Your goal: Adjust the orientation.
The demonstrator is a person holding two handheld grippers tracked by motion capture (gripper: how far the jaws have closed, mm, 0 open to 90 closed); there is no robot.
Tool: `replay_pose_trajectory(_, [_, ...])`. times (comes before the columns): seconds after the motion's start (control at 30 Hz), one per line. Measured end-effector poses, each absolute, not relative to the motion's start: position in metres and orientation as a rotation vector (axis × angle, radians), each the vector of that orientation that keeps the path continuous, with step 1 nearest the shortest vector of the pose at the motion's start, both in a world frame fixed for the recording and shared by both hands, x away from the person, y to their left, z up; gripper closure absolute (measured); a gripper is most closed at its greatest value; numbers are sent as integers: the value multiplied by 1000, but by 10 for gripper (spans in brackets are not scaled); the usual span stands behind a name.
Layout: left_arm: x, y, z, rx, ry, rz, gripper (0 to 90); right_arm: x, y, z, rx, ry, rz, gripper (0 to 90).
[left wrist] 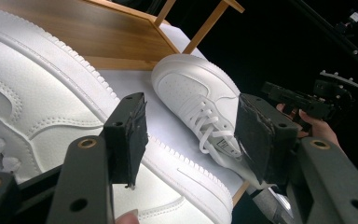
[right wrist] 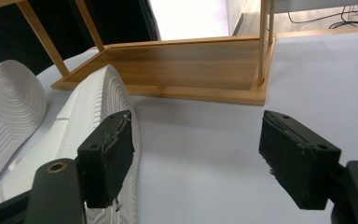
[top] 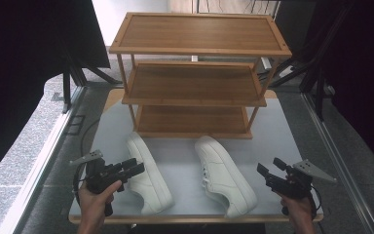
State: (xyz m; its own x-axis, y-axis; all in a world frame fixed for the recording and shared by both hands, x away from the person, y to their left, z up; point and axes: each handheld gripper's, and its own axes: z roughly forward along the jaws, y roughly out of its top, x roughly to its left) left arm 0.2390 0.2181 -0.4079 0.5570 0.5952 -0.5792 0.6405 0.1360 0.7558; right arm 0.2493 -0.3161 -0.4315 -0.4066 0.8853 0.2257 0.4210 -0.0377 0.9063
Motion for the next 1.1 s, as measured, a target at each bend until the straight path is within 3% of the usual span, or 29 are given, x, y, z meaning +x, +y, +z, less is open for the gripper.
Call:
replay_pose_trajectory(0.37, [241,214,-407,1535,1088,-40,436,244,-321,-431,1374,1808,1438,270])
replay_pose_trajectory(0.6, [236,217,-405,1548,1103,34,552,247,-321,-436,1391,1813,1441,272])
replay_pose_trajectory(0.83, [219,224,-400,1559,1141,174,759,252,-311,-436,1367,1861,1456,277])
replay_pose_trajectory(1.1, [167,239,-416,1625,1205,257,842,254,-306,-436,1373,1874,1459,283])
